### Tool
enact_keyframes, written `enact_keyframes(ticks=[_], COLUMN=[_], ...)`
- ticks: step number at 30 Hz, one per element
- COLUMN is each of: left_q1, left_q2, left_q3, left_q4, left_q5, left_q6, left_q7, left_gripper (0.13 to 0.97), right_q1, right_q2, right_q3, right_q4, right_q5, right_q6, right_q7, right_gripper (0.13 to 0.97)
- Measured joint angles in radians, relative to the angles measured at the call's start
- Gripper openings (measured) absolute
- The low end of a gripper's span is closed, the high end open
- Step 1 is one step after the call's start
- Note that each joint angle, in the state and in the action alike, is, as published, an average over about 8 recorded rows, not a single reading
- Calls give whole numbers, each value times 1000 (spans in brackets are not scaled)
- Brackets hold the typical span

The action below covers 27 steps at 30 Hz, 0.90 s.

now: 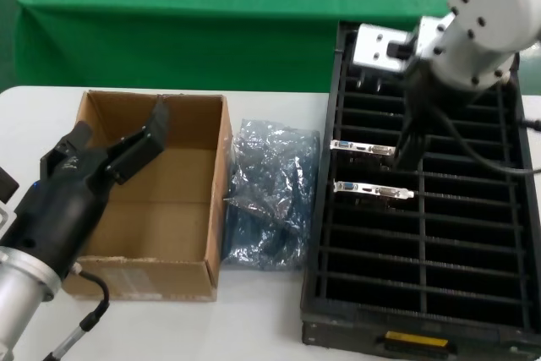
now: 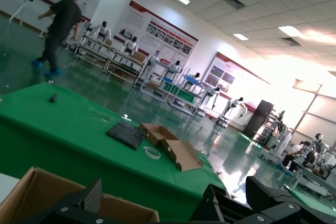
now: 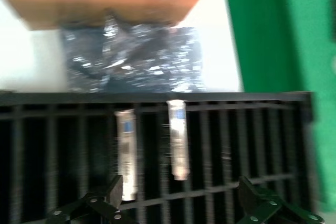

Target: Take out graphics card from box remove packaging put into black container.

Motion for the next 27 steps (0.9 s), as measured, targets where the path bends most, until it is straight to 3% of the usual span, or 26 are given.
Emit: enact_keyframes(ticks=[8, 17, 27], left_q1=[37, 74, 79], left_q2=[-26, -82, -69], left_q3=[-18, -22, -21], left_q4=[-68, -137, -126], left_q5=[-16, -57, -40], left_q6=[-12, -54, -62], left_q7=[-14, -49, -26], left_gripper=[966, 966, 966], right_q1=[-29, -122, -230], right_q2=[56, 104, 114], right_q3=[98, 247, 312], right_q4=[213, 450, 497], right_q5=[-143, -267, -199], right_q6=[42, 68, 155], right_q7=[148, 269, 225], right_gripper=[793, 911, 963])
